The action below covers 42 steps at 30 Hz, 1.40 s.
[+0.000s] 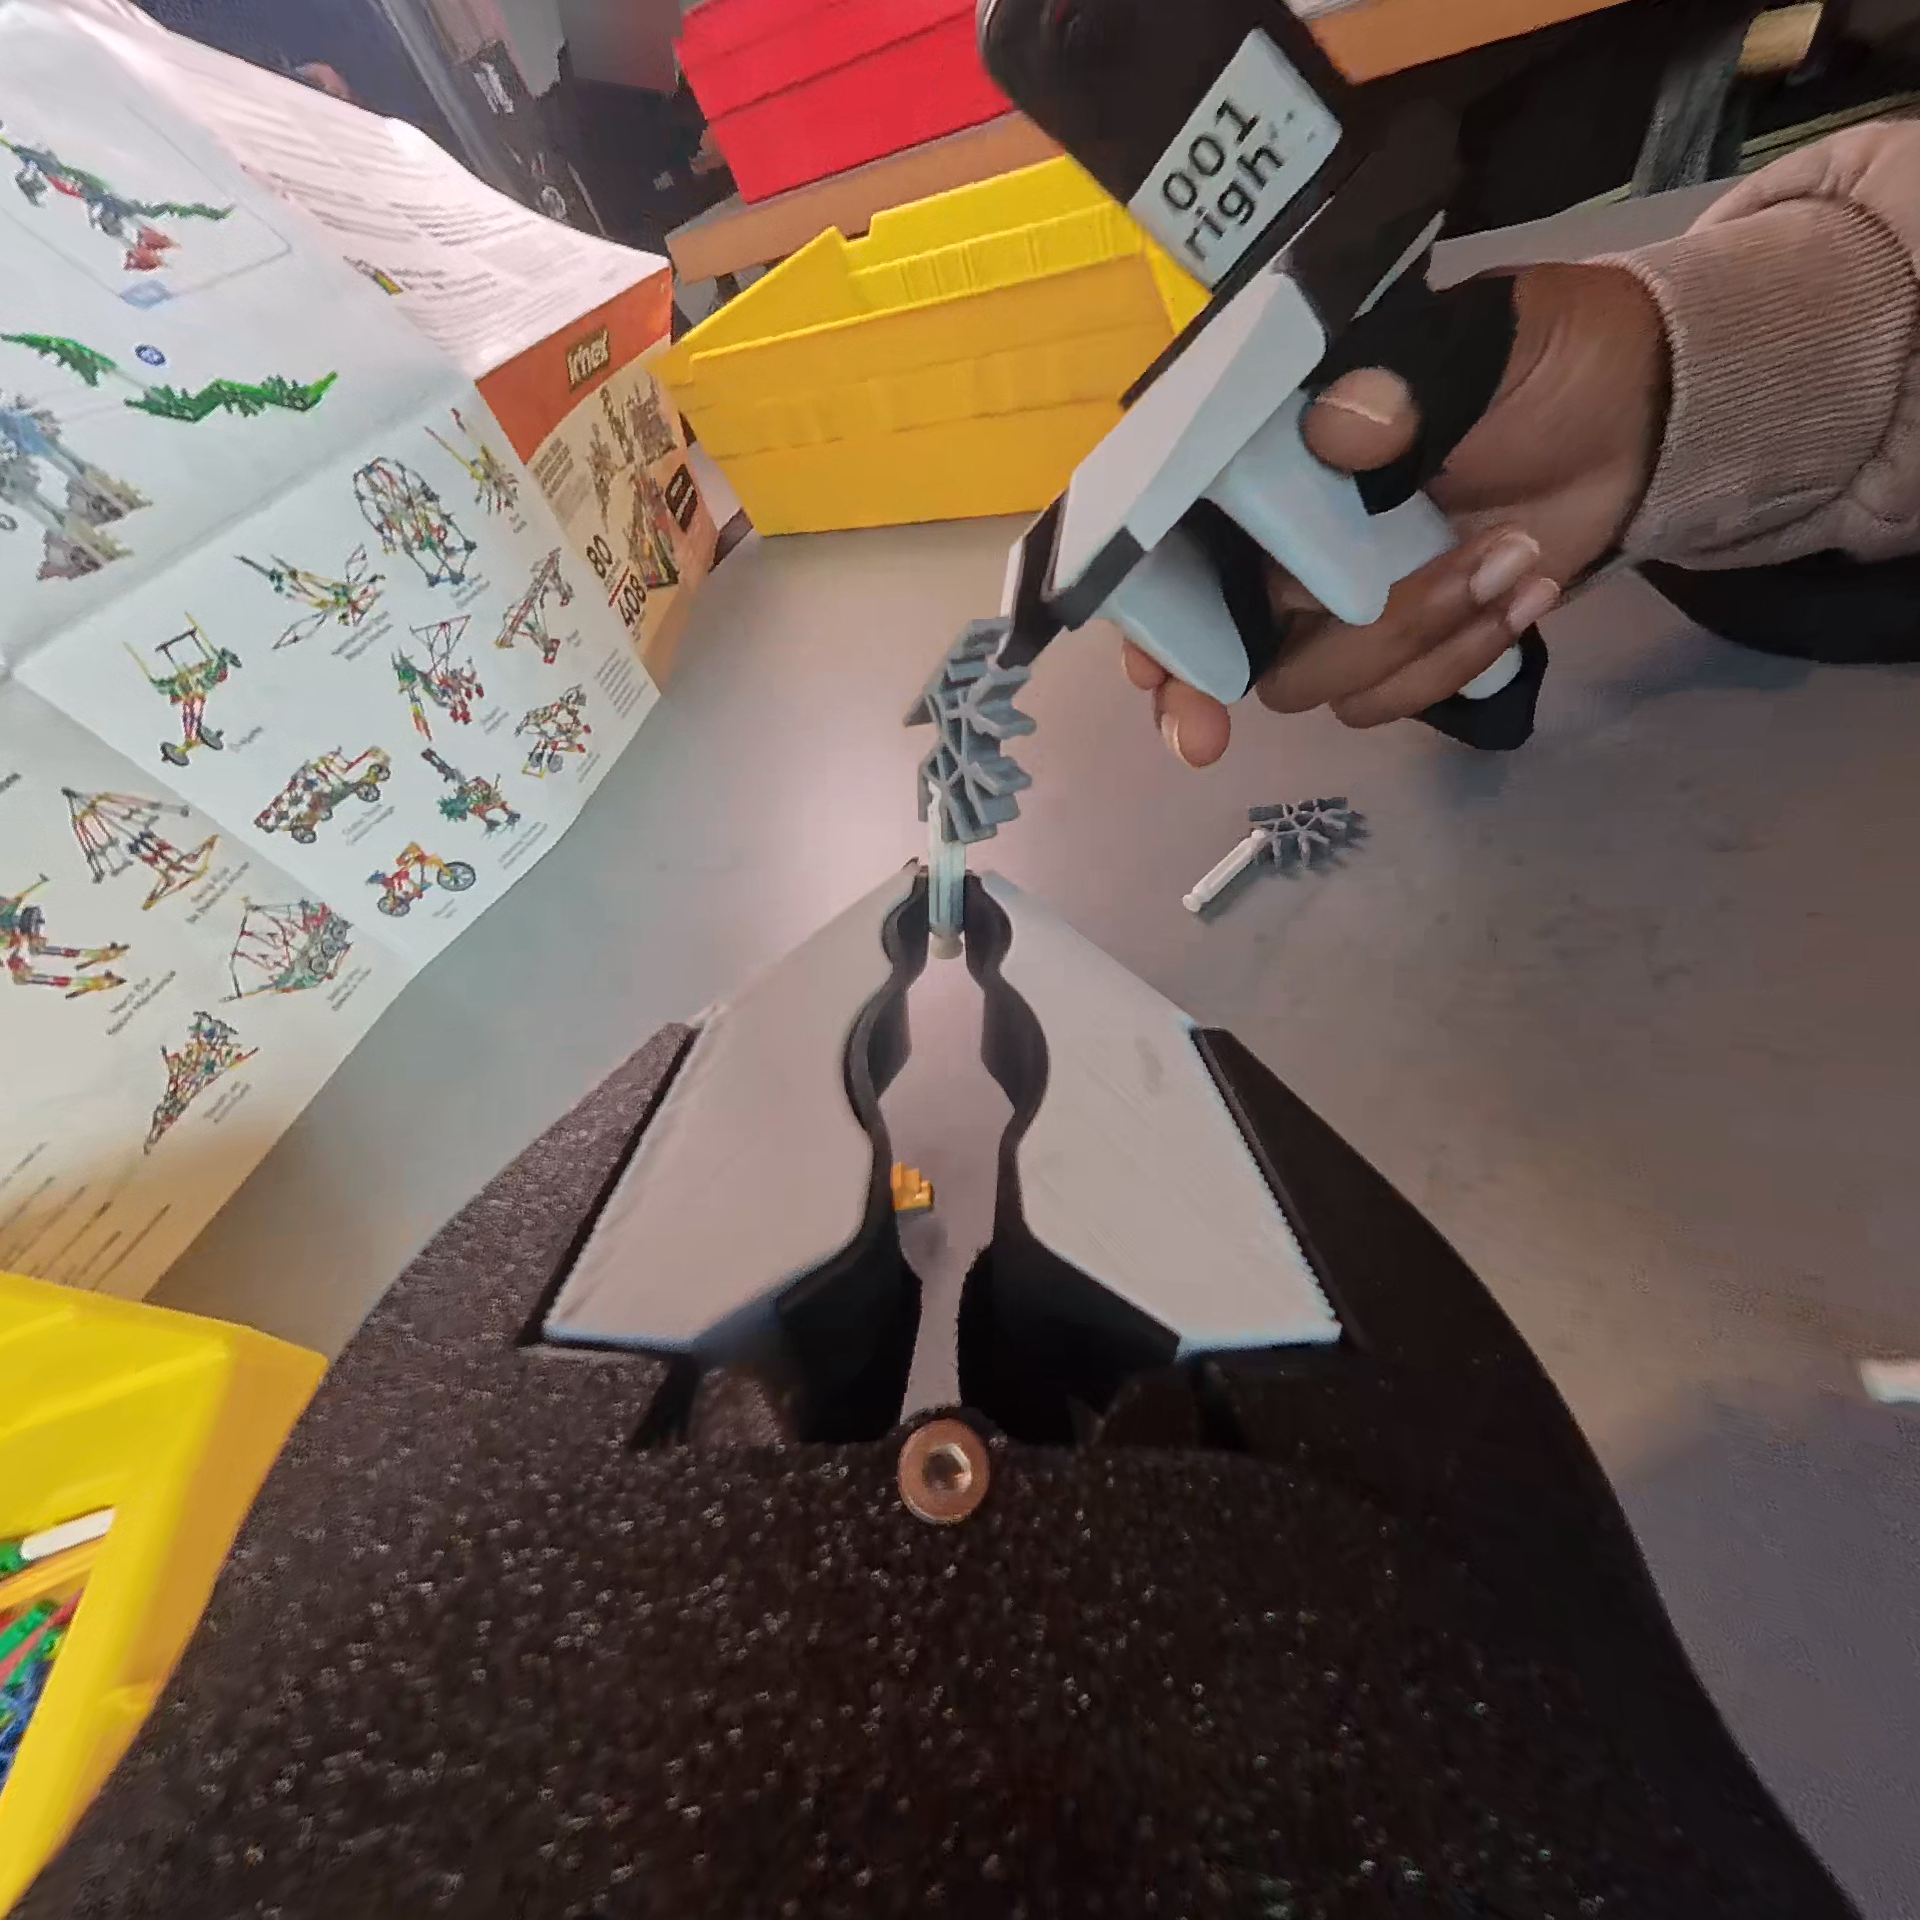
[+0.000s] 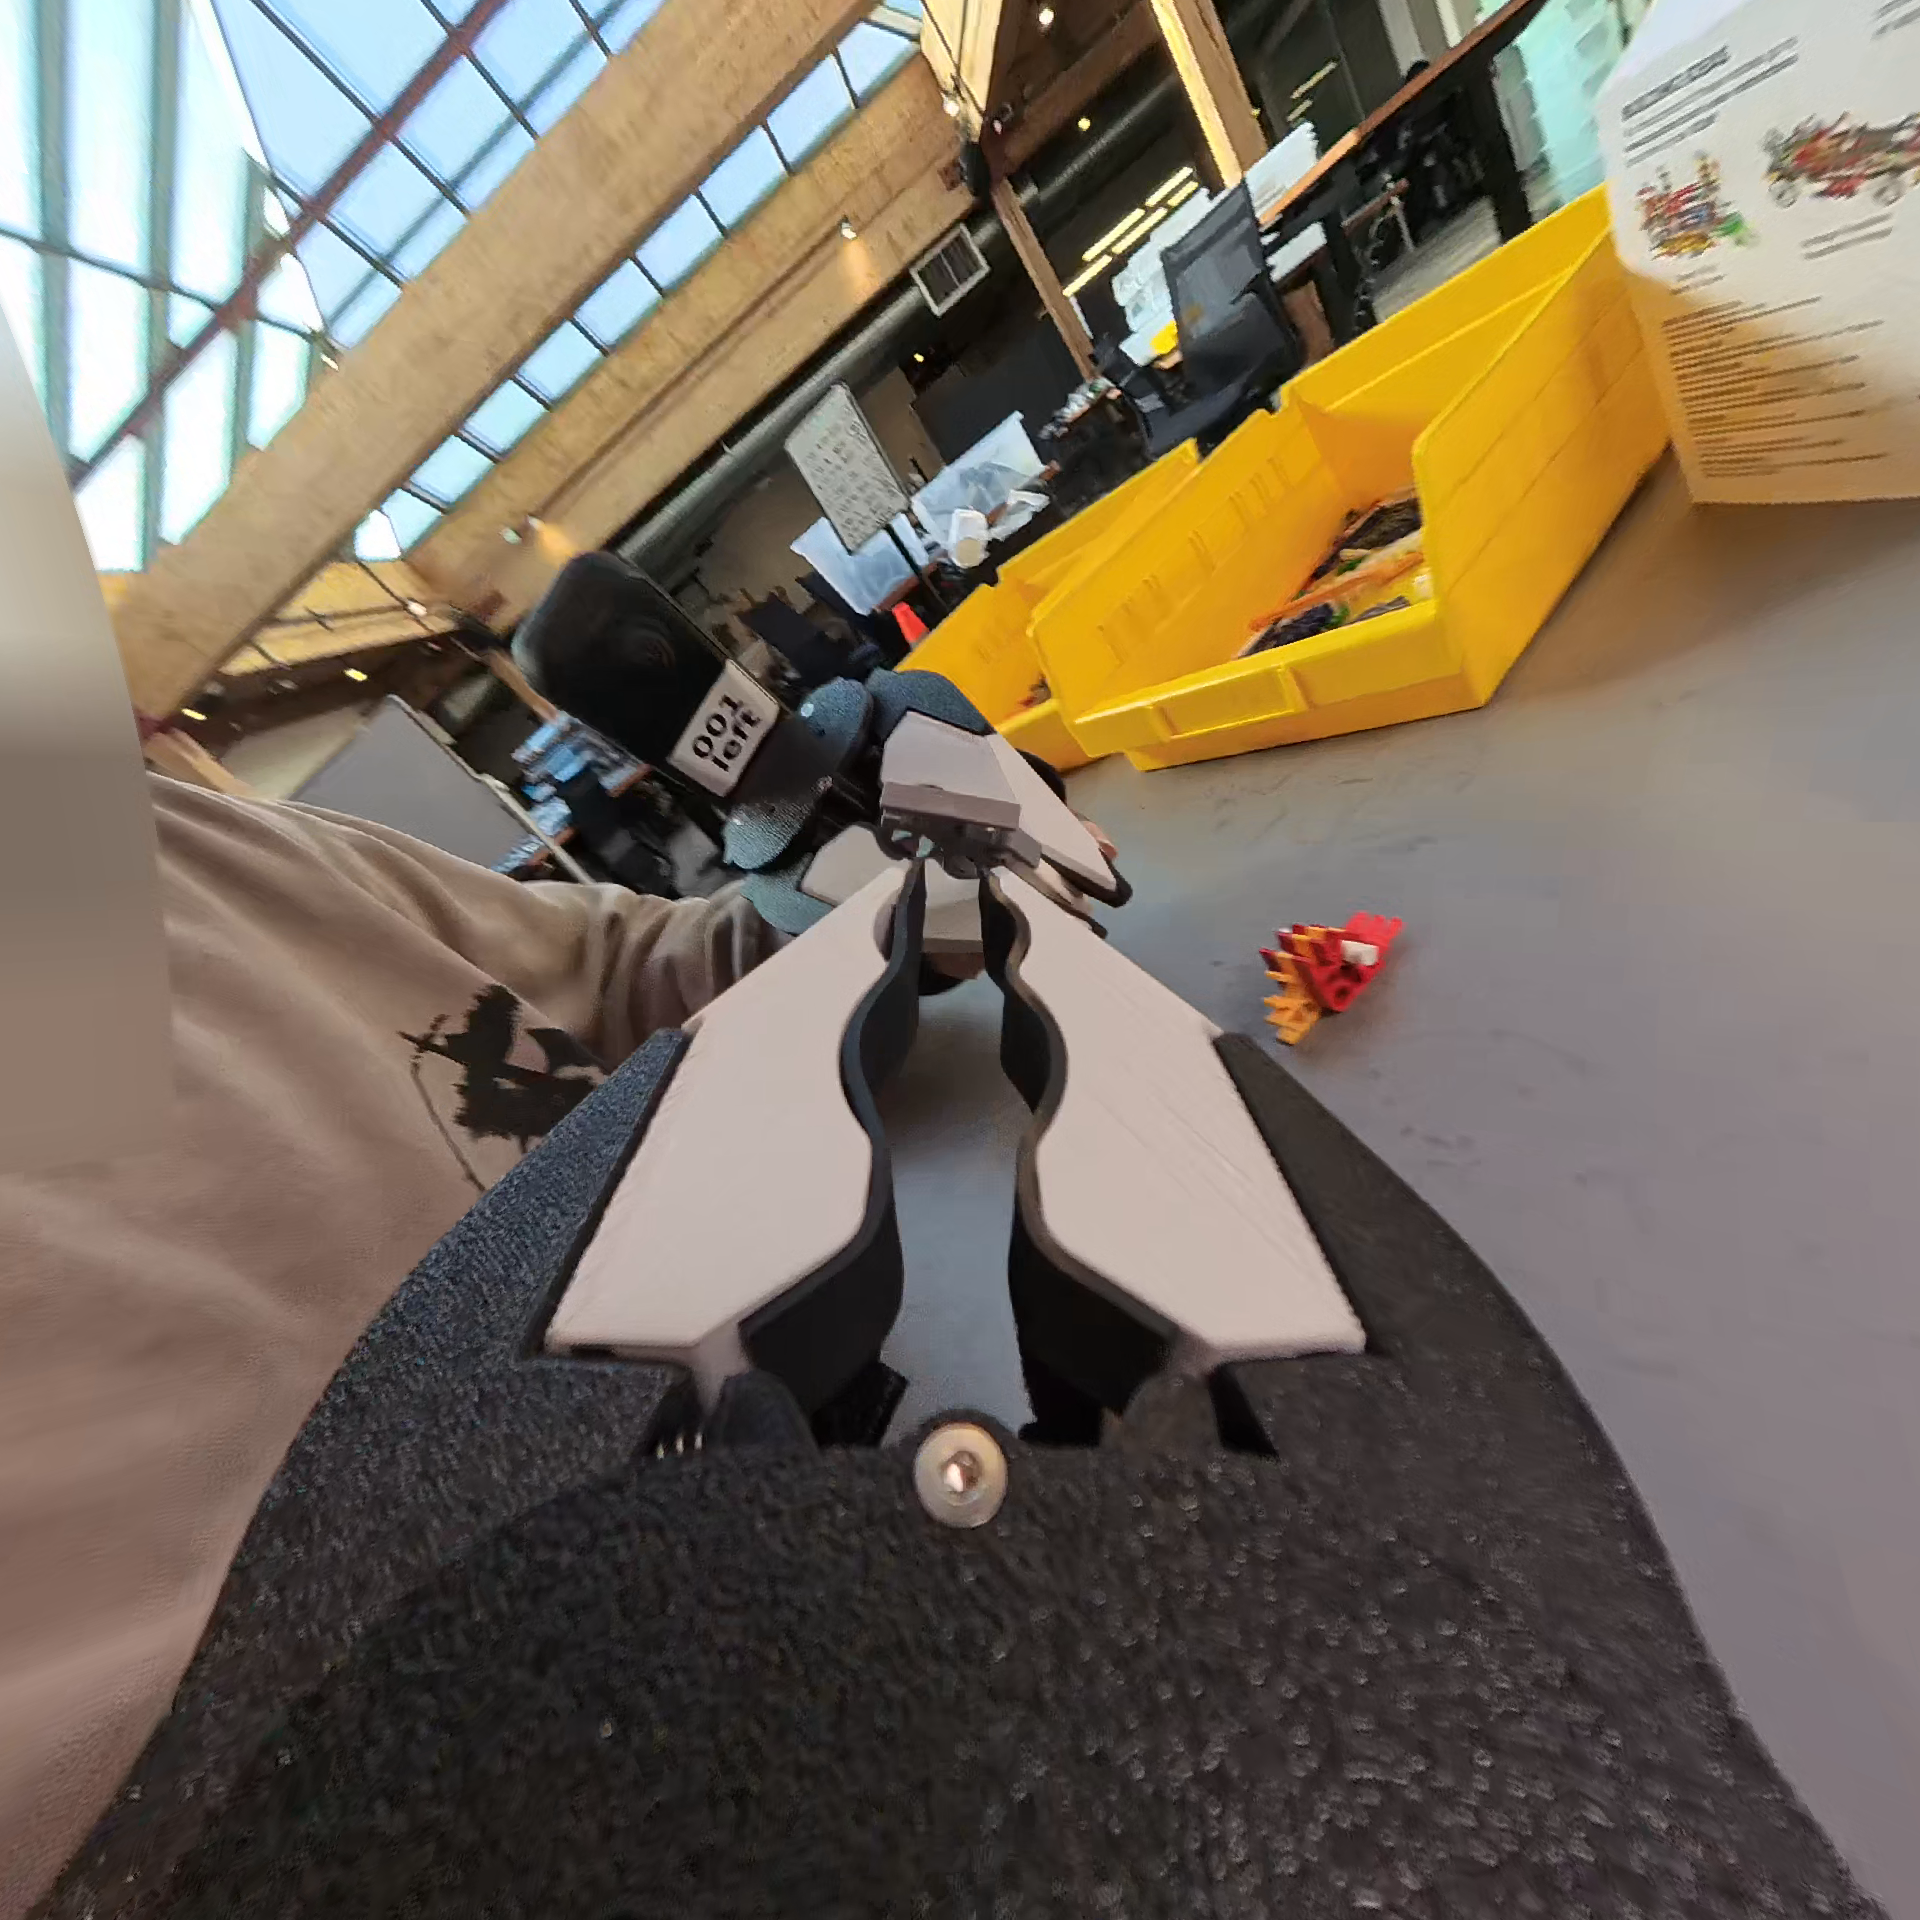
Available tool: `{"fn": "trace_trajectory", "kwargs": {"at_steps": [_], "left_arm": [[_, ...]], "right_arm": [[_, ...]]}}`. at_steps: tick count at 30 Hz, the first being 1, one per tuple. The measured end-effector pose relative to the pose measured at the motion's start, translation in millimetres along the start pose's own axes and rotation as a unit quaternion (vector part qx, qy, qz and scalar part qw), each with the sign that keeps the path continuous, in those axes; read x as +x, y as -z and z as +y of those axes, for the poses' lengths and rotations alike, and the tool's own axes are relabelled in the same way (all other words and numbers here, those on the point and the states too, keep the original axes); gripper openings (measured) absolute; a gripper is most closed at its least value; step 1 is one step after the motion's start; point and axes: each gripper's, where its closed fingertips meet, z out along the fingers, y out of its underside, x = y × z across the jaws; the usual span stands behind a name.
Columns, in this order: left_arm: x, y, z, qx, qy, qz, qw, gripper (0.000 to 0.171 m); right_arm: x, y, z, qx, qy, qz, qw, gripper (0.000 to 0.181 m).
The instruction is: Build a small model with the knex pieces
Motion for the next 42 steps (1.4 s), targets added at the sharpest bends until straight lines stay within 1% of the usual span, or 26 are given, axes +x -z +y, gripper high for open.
{"fn": "trace_trajectory", "kwargs": {"at_steps": [2, 4, 5, 7, 9, 12, 15, 17, 20, 22, 24, 25, 27, 28, 29, 31, 32, 34, 36, 37, 39, 40, 42], "left_arm": [[-6, -2, 10, -0.022, 0.008, -0.004, 1.0, 0.005], [-8, -4, 18, -0.036, 0.019, -0.005, 0.999, 0.005], [-9, -6, 22, -0.045, 0.024, -0.006, 0.999, 0.005], [-11, -7, 27, -0.05, 0.03, -0.009, 0.998, 0.005], [-14, -7, 27, -0.043, 0.036, -0.014, 0.998, 0.005], [-16, -6, 26, -0.032, 0.054, -0.002, 0.998, 0.006], [-20, -5, 27, -0.035, 0.054, -0.004, 0.998, 0.006], [-22, -5, 30, -0.041, 0.053, -0.007, 0.998, 0.006], [-23, -6, 34, -0.052, 0.059, -0.004, 0.997, 0.006], [-22, -8, 37, -0.059, 0.062, 0.0, 0.996, 0.005], [-19, -9, 40, -0.069, 0.062, 0.004, 0.996, 0.005], [-19, -10, 41, -0.073, 0.058, 0.004, 0.996, 0.006], [-18, -9, 42, -0.078, 0.053, 0.004, 0.996, 0.005], [-17, -9, 41, -0.08, 0.052, 0.004, 0.995, 0.006], [-18, -8, 41, -0.082, 0.051, 0.003, 0.995, 0.005], [-19, -6, 41, -0.089, 0.052, 0.004, 0.995, 0.006], [-17, -6, 41, -0.092, 0.052, 0.011, 0.994, 0.006], [-10, -6, 47, -0.111, 0.045, 0.034, 0.992, 0.006], [-3, -8, 57, -0.14, 0.012, 0.043, 0.989, 0.005], [2, -9, 62, -0.156, -0.007, 0.049, 0.987, 0.006], [12, -13, 72, -0.185, -0.032, 0.06, 0.981, 0.008], [18, -14, 74, -0.191, -0.03, 0.072, 0.979, 0.013], [27, -15, 70, -0.182, 0.004, 0.096, 0.979, 0.023]], "right_arm": [[12, 4, 4, -0.024, 0.055, 0.049, 0.997, 0.009], [17, 6, 11, -0.049, 0.099, 0.071, 0.991, 0.012], [14, 5, 16, -0.065, 0.117, 0.067, 0.989, 0.016], [-4, 0, 34, -0.118, 0.164, 0.031, 0.979, 0.022], [-21, -7, 59, -0.181, 0.223, 0.003, 0.958, 0.03], [-39, -15, 107, -0.28, 0.295, -0.036, 0.913, 0.041], [-48, -19, 153, -0.369, 0.315, -0.065, 0.872, 0.063], [-57, -22, 172, -0.396, 0.335, -0.08, 0.851, 0.063], [-71, -30, 186, -0.411, 0.343, -0.101, 0.839, 0.061], [-69, -32, 194, -0.427, 0.358, -0.099, 0.824, 0.05], [-70, -34, 200, -0.434, 0.371, -0.101, 0.815, 0.031], [-71, -34, 201, -0.437, 0.376, -0.103, 0.811, 0.031], [-68, -33, 197, -0.438, 0.38, -0.095, 0.809, 0.03], [-63, -34, 188, -0.423, 0.382, -0.084, 0.817, 0.029], [-61, -33, 175, -0.401, 0.369, -0.076, 0.835, 0.029], [-50, -32, 132, -0.331, 0.345, -0.041, 0.878, 0.03], [-40, -27, 107, -0.291, 0.34, -0.012, 0.894, 0.03], [-14, -11, 58, -0.212, 0.33, 0.052, 0.918, 0.03], [8, 11, 22, -0.145, 0.304, 0.096, 0.937, 0.03], [18, 22, 11, -0.123, 0.293, 0.111, 0.942, 0.03], [28, 38, 0, -0.089, 0.267, 0.115, 0.953, 0.03], [31, 42, -4, -0.07, 0.244, 0.109, 0.961, 0.03], [32, 48, -13, -0.036, 0.209, 0.099, 0.972, 0.03]]}}
